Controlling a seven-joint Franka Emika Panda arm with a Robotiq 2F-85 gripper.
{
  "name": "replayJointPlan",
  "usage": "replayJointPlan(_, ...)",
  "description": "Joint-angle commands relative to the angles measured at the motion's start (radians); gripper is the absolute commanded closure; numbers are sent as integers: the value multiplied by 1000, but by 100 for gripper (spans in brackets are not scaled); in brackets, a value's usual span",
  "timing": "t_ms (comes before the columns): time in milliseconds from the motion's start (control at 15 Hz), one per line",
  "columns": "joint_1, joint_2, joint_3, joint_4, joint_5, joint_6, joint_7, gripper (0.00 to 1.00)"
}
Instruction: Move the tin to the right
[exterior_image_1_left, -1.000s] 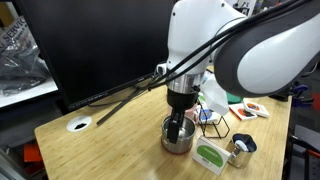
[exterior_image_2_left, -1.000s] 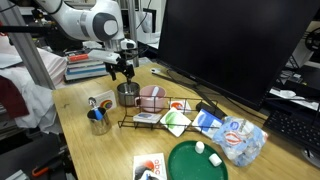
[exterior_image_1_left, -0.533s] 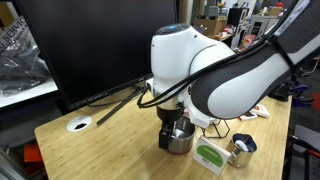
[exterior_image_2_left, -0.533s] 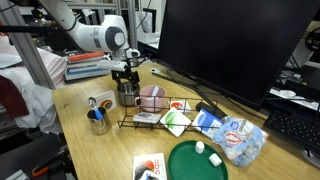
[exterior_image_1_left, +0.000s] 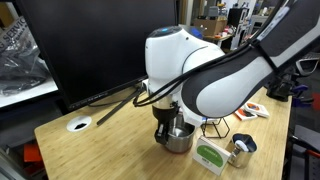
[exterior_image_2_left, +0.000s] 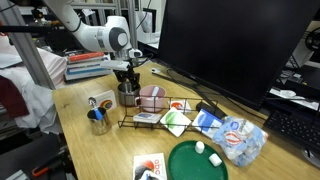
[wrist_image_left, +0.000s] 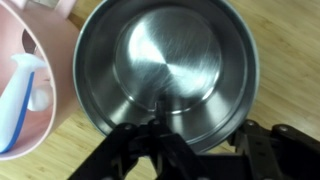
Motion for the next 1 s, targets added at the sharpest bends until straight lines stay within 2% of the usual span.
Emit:
replayJointPlan(0, 9, 7, -9, 24, 6, -38, -6, 75)
replayJointPlan(200, 2, 8, -3, 25, 18, -49, -14, 96)
replayJointPlan(267, 2, 8, -3, 24, 19, -52, -14, 99)
replayJointPlan(667, -20, -21, 29, 4, 73, -58, -68, 98)
replayJointPlan(933, -47, -100, 95, -48, 148, -41, -186, 98)
